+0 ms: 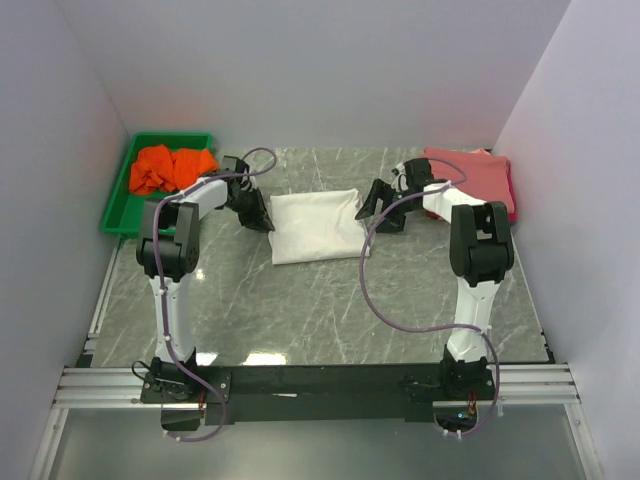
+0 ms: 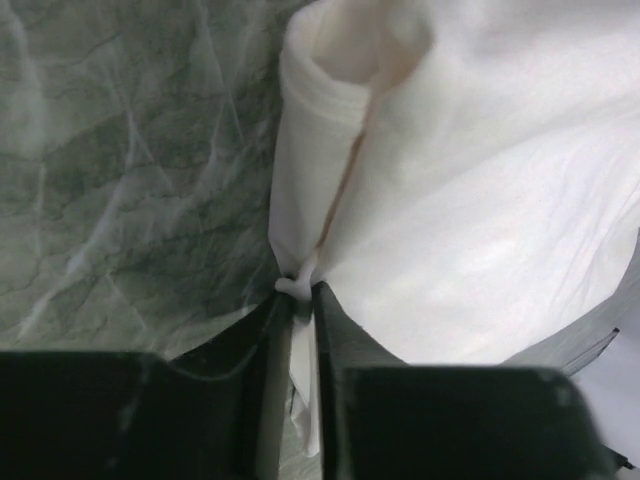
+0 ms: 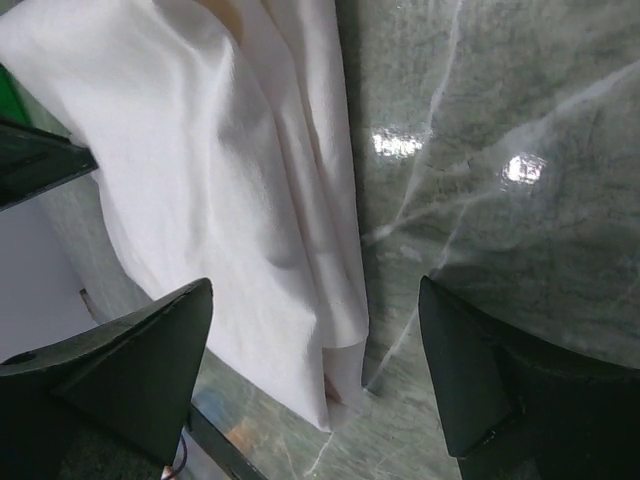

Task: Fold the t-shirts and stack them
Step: Neatly place the folded tshirt to the corner

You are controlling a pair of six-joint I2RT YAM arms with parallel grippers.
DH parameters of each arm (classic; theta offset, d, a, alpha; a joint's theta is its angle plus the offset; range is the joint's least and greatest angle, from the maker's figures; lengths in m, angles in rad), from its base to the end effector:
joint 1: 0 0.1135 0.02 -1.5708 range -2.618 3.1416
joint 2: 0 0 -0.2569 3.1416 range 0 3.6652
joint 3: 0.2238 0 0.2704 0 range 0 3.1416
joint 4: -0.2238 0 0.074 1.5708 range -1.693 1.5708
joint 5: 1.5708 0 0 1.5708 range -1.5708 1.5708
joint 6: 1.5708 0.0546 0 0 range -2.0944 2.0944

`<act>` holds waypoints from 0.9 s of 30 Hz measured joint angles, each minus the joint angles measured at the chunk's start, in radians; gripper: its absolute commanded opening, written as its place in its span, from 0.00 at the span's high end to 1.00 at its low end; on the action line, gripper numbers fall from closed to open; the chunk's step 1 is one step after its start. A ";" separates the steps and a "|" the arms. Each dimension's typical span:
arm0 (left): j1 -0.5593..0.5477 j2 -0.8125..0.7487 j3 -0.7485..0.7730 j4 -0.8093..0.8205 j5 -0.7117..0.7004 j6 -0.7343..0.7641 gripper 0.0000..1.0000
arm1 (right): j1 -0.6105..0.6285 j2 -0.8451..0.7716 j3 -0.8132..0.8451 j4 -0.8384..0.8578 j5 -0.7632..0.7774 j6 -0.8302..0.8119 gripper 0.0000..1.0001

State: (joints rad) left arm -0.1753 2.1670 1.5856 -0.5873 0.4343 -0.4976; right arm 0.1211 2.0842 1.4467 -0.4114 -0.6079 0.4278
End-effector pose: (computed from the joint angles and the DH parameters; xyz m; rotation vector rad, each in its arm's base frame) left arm 0.4547 -0.1039 0.1178 -0.3256 2.7890 -0.7729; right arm 0.4459 0.0857 0.1256 0.1845 2.6386 0.9866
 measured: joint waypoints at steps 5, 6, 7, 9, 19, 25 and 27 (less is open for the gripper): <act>-0.001 0.006 -0.009 0.014 0.019 0.006 0.97 | -0.007 0.026 -0.001 0.051 -0.077 0.005 0.11; 0.000 0.006 -0.012 0.019 0.024 0.008 0.98 | -0.008 0.032 -0.001 0.063 -0.096 0.008 0.11; 0.001 0.006 -0.015 0.023 0.027 0.008 0.99 | -0.008 0.038 -0.001 0.074 -0.111 0.011 0.11; 0.003 0.006 -0.022 0.034 0.037 0.008 1.00 | -0.007 0.049 -0.001 0.093 -0.140 0.018 0.11; 0.009 0.006 -0.035 0.054 0.064 0.015 1.00 | 0.056 0.087 0.017 0.157 -0.191 0.046 0.12; 0.010 0.006 -0.039 0.060 0.074 0.016 1.00 | 0.130 0.118 0.063 0.173 -0.177 0.067 0.25; 0.010 0.006 -0.039 0.061 0.078 0.017 1.00 | 0.150 0.124 0.069 0.172 -0.152 0.072 0.41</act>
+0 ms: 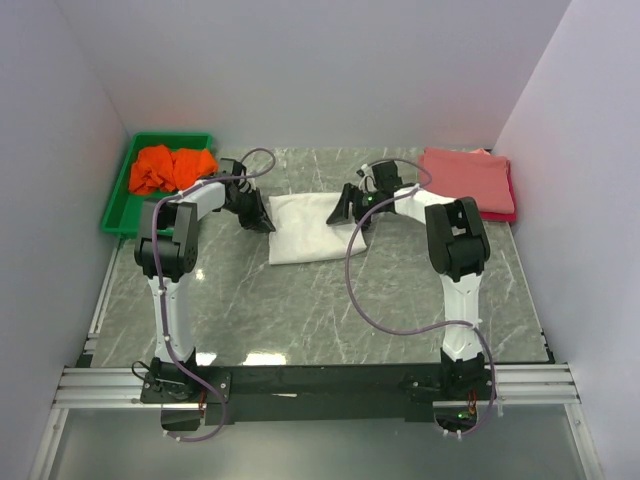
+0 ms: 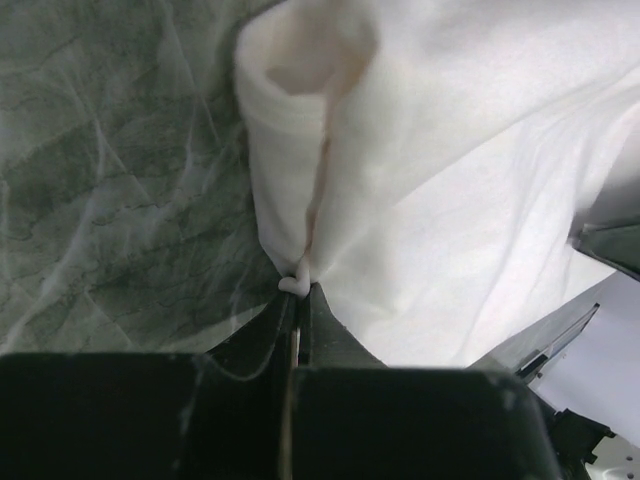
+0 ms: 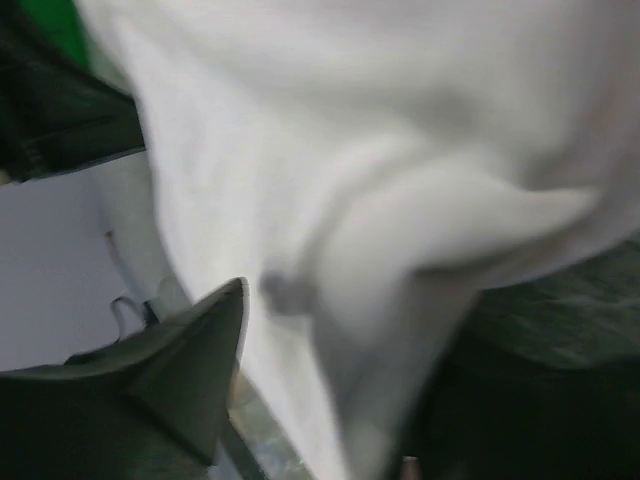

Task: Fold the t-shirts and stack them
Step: Neatly place the folded tshirt to the corner

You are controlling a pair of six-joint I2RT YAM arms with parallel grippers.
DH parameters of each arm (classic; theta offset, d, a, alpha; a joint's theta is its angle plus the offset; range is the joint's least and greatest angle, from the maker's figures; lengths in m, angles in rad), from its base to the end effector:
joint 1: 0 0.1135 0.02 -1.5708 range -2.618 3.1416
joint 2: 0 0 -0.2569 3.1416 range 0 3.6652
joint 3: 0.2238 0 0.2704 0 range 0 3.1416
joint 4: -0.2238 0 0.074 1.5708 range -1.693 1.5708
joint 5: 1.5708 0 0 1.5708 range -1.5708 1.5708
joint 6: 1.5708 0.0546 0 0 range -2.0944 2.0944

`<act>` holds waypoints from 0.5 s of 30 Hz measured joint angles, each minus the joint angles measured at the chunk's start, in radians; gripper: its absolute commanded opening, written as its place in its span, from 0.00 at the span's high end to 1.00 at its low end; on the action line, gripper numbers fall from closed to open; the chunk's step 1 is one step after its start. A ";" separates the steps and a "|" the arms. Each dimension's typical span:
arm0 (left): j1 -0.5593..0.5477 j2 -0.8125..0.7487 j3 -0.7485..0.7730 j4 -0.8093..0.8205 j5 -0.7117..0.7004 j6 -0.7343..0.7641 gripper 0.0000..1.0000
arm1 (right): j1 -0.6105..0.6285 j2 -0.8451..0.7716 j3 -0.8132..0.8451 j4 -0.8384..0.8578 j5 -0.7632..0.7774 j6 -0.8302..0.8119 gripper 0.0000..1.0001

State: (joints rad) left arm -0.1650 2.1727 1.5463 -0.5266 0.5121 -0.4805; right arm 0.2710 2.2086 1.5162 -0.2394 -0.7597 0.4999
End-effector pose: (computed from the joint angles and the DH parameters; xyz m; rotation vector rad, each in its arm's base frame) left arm 0.4529 -0.1025 0.1082 -0.2842 2.7684 -0.8767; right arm 0.4543 0.1652 0.1066 -0.0434 2.5721 1.2607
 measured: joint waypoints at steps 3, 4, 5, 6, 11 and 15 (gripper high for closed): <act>0.000 0.000 -0.002 0.002 0.007 0.006 0.97 | 0.017 0.005 0.002 -0.013 0.051 0.008 0.59; 0.000 0.000 -0.002 0.002 0.007 0.008 0.89 | 0.019 0.005 0.002 -0.021 0.073 0.006 0.69; 0.000 0.000 -0.002 0.001 0.008 0.010 0.84 | 0.022 0.005 0.004 -0.031 0.094 0.010 0.82; 0.000 0.000 -0.002 0.000 0.007 0.011 0.79 | 0.023 0.005 0.005 -0.044 0.121 0.005 0.99; -0.002 -0.001 0.010 -0.007 0.028 0.004 0.49 | 0.028 0.005 0.058 -0.149 0.227 -0.007 1.00; -0.003 -0.007 0.019 -0.009 0.039 -0.014 0.38 | 0.031 0.004 0.134 -0.264 0.351 -0.056 1.00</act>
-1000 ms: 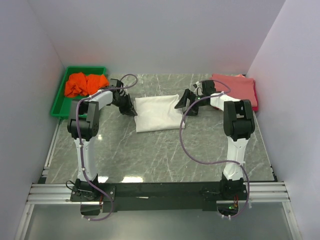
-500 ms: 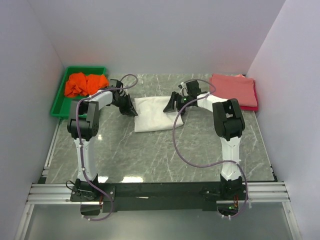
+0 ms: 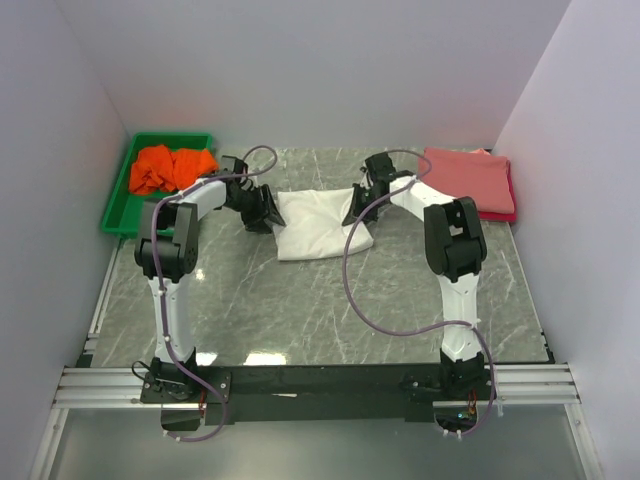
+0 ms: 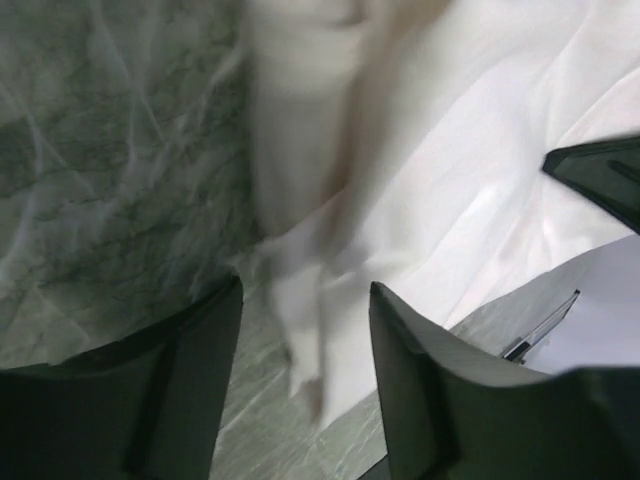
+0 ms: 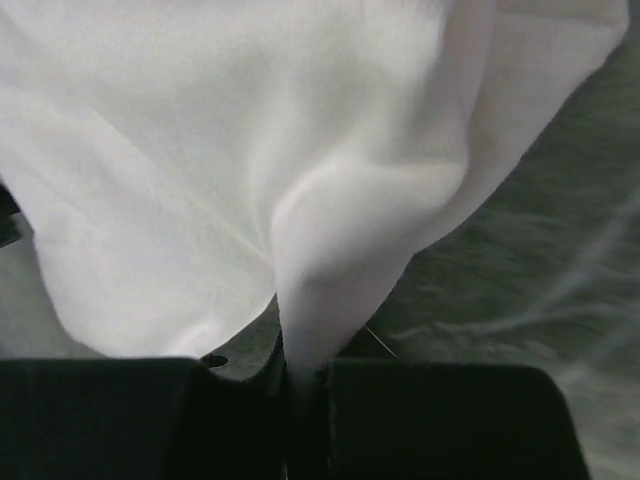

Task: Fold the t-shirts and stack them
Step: Neatly place the folded tshirt to the corner

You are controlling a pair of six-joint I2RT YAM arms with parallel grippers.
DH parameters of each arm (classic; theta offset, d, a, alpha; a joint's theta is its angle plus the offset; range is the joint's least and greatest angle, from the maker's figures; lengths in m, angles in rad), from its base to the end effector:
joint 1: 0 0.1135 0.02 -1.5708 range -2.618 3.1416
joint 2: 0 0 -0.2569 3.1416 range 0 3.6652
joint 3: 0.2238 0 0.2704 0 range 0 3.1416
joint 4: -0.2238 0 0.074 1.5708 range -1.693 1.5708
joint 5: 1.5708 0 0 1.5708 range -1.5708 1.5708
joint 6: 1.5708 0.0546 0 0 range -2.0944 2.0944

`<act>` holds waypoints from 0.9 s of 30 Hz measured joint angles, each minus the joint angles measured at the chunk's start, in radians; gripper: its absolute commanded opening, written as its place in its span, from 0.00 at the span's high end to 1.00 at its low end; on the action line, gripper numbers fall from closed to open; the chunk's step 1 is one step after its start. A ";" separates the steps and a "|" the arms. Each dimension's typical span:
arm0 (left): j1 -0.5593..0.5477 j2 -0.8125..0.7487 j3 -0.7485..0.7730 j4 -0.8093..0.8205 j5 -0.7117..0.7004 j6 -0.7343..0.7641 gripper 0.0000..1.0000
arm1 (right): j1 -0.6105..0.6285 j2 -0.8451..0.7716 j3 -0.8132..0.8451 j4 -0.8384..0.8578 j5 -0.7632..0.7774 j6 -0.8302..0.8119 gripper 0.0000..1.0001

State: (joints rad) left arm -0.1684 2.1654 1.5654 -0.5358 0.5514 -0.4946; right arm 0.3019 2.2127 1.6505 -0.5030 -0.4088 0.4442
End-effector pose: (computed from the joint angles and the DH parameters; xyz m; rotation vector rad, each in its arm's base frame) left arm 0.4548 -0.1063 0.1177 -0.2780 2.7530 -0.9374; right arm 0.4604 0.1661 0.1209 0.0480 2.7174 0.7794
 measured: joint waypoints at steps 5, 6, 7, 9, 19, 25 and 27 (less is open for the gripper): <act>0.011 -0.019 0.000 0.001 -0.036 -0.014 0.36 | -0.029 -0.001 0.119 -0.162 0.167 -0.097 1.00; 0.014 -0.023 -0.001 0.002 -0.044 -0.018 0.36 | -0.039 -0.001 0.155 -0.204 0.208 -0.122 1.00; 0.020 -0.026 -0.002 0.003 -0.051 -0.023 0.35 | -0.048 -0.001 0.192 -0.242 0.252 -0.146 1.00; 0.029 -0.035 -0.008 0.014 -0.057 -0.028 0.35 | -0.061 -0.001 0.282 -0.316 0.341 -0.203 1.00; 0.040 -0.056 -0.065 0.053 -0.056 -0.048 0.36 | -0.079 0.004 0.519 -0.439 0.787 -0.421 1.00; 0.040 -0.082 -0.105 0.060 -0.062 -0.045 0.36 | -0.089 0.006 0.520 -0.421 0.943 -0.511 1.00; 0.040 -0.089 -0.113 0.060 -0.066 -0.042 0.36 | -0.093 0.008 0.528 -0.409 0.975 -0.538 1.00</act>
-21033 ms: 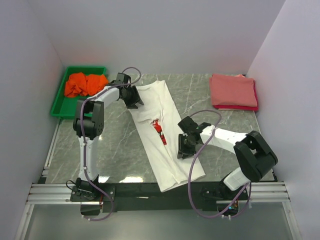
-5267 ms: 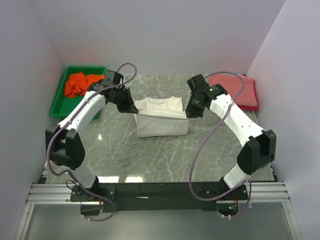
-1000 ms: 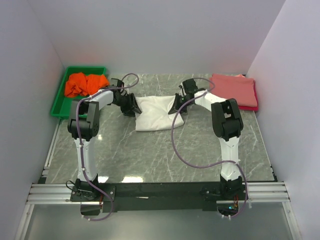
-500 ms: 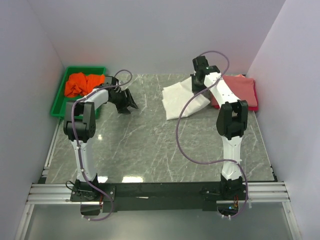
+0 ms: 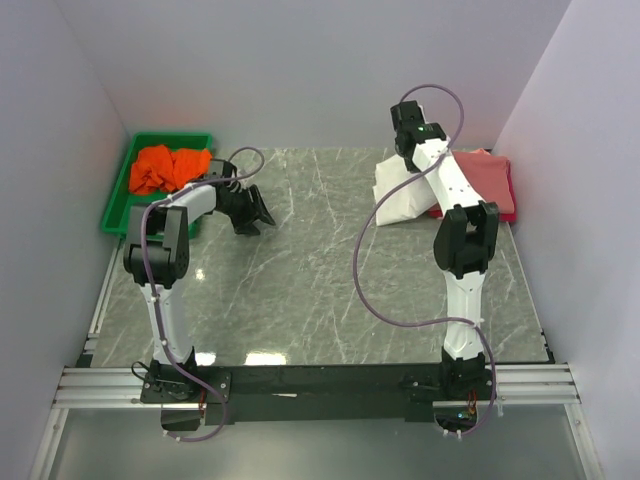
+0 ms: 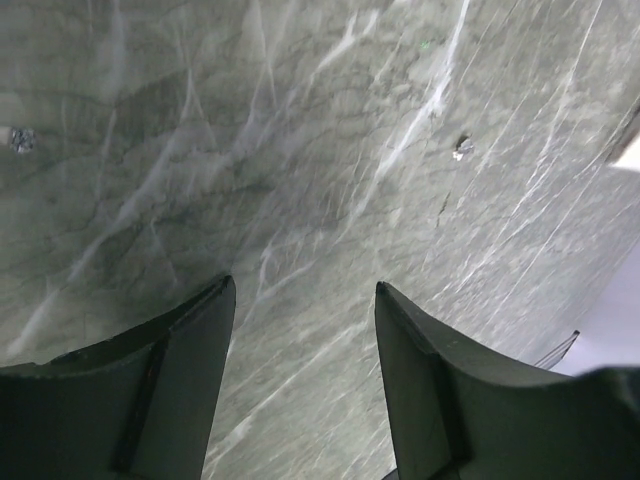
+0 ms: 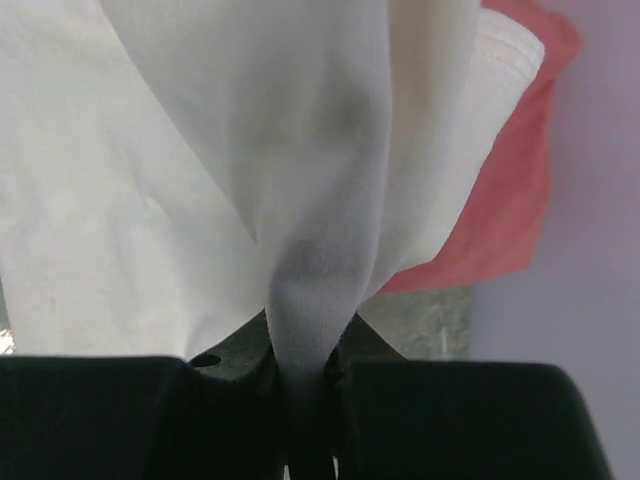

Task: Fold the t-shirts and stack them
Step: Neatly place the folded tshirt to the corner

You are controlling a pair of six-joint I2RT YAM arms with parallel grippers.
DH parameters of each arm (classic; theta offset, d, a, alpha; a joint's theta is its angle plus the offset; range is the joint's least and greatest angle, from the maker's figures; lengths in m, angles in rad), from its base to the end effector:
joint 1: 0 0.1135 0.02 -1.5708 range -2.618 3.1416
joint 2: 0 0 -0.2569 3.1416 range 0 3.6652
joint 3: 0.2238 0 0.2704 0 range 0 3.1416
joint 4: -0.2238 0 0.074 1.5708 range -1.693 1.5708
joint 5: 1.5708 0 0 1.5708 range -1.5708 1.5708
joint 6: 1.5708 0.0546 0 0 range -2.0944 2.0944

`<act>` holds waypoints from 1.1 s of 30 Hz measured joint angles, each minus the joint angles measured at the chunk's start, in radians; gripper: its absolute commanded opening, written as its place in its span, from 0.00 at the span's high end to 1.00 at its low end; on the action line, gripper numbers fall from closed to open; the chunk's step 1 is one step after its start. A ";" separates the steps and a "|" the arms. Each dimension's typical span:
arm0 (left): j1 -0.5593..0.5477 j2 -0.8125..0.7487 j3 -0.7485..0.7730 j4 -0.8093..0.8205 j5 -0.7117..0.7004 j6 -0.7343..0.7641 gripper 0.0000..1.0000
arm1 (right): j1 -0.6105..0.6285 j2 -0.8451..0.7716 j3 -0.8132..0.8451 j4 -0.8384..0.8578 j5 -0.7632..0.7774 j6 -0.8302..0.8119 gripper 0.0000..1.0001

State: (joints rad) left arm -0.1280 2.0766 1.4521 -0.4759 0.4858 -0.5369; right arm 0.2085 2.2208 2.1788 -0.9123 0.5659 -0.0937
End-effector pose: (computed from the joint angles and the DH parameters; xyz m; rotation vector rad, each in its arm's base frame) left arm 0.4419 -0.0826 0.1238 -0.3957 2.7070 -0.8533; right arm 0.5058 0.0771 0.2689 -0.1429 2.4276 -0.6587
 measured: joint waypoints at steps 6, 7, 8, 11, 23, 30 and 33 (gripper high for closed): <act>0.000 -0.029 -0.040 0.000 -0.013 0.003 0.36 | -0.022 0.003 0.045 0.048 0.046 -0.069 1.00; 0.000 -0.033 -0.046 0.000 -0.013 0.004 0.36 | -0.026 0.003 0.049 0.053 0.045 -0.075 1.00; 0.000 -0.036 -0.051 0.001 -0.013 0.005 0.36 | -0.029 0.003 0.055 0.053 0.043 -0.079 1.00; 0.000 -0.038 -0.056 0.002 -0.012 0.005 0.36 | -0.042 0.000 0.069 0.053 0.031 -0.086 1.00; 0.000 -0.038 -0.057 0.003 -0.010 0.006 0.37 | -0.058 -0.106 0.080 0.047 -0.032 -0.093 1.00; 0.001 -0.038 -0.060 0.006 -0.007 0.006 0.36 | -0.081 -0.151 0.080 0.027 -0.058 -0.095 1.00; 0.002 -0.038 -0.063 0.010 -0.002 0.010 0.36 | -0.093 -0.164 0.080 0.025 -0.069 -0.095 1.00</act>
State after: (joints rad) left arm -0.1261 2.0384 1.3891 -0.4656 0.4843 -0.5274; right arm 0.1154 2.0567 2.2589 -0.8875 0.4969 -0.1890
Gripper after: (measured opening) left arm 0.634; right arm 0.169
